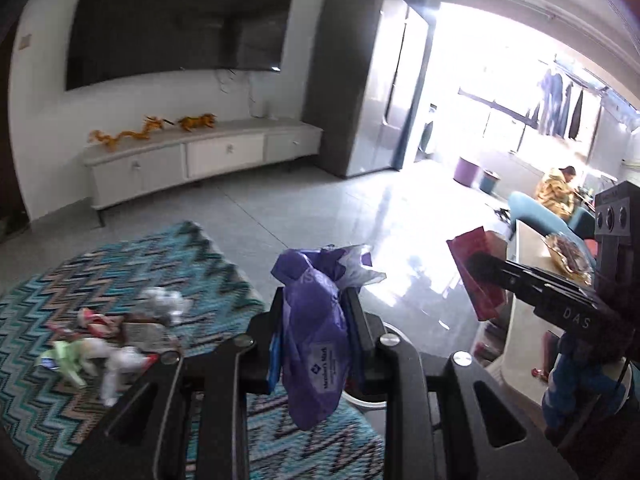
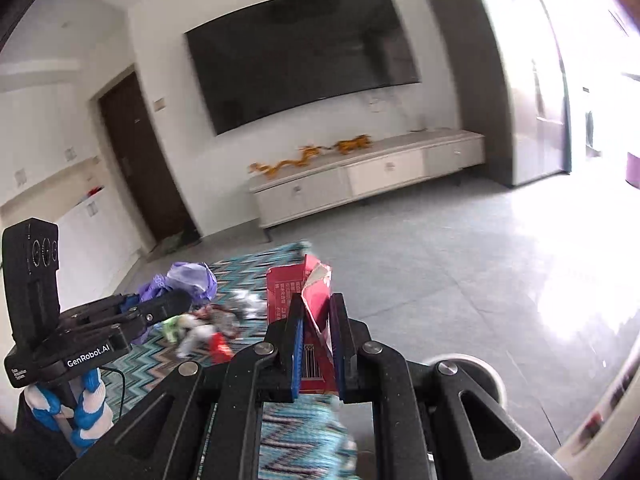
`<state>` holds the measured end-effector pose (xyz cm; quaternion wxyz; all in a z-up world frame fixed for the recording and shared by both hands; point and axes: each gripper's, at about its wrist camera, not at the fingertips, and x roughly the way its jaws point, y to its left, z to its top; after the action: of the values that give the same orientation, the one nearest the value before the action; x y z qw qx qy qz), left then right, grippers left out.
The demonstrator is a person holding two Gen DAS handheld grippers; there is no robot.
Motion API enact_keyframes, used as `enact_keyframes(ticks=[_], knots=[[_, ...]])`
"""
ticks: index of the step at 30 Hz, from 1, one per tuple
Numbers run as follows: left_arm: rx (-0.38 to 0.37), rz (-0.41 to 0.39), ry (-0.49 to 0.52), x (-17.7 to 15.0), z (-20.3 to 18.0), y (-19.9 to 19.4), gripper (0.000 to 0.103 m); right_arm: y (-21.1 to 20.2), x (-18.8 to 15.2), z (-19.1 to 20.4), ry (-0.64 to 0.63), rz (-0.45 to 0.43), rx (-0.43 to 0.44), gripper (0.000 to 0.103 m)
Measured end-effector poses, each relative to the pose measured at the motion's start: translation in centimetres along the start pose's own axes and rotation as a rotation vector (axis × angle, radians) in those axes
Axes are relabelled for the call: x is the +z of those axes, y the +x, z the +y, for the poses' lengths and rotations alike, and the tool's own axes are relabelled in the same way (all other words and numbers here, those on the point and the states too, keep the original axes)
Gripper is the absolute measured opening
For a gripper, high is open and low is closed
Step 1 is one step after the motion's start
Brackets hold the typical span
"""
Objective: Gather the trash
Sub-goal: 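Carry both items over the white bin and open both tools to drop them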
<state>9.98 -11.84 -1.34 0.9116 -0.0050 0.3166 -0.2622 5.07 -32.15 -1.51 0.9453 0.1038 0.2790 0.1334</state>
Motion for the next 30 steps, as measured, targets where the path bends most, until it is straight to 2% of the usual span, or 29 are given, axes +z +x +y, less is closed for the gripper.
enact_keyframes(ticks=[4, 7, 14, 18, 20, 21, 23, 24, 27, 30], knots=[[-0.044, 0.075, 0.029, 0.7, -3.3, 4.8, 0.025, -0.5, -1.0, -4.8, 0.060, 0.005, -0.091, 0.012], [-0.046, 0.132, 0.048, 0.8, -4.8, 8.8, 0.025, 0.2, -2.0, -8.3, 0.119, 0.034, -0.130, 0.012], [-0.067, 0.275, 0.059, -0.7, -6.9, 17.5, 0.028, 5.7, -5.1, -15.5, 0.238, 0.164, -0.199, 0.012], [-0.108, 0.347, 0.041, -1.3, -7.5, 21.5, 0.031, 9.0, -7.4, -18.7, 0.290, 0.241, -0.217, 0.015], [-0.140, 0.373, 0.027, -1.4, -7.8, 23.0, 0.034, 10.1, -8.7, -20.0, 0.312, 0.274, -0.223, 0.019], [-0.149, 0.383, 0.020, -1.5, -7.9, 23.8, 0.043, 10.6, -9.0, -20.6, 0.320, 0.286, -0.227, 0.024], [-0.173, 0.393, -0.001, -1.6, -7.9, 24.9, 0.056, 12.0, -9.4, -21.7, 0.340, 0.310, -0.238, 0.037], [-0.189, 0.403, -0.010, -1.6, -7.9, 25.3, 0.057, 12.4, -9.9, -22.2, 0.354, 0.321, -0.252, 0.047], [-0.181, 0.404, -0.010, -1.6, -7.6, 25.4, 0.057, 12.7, -10.6, -23.0, 0.376, 0.335, -0.273, 0.048], [-0.131, 0.351, 0.010, -0.9, -7.0, 24.0, 0.057, 12.0, -10.7, -23.0, 0.386, 0.324, -0.273, 0.048]])
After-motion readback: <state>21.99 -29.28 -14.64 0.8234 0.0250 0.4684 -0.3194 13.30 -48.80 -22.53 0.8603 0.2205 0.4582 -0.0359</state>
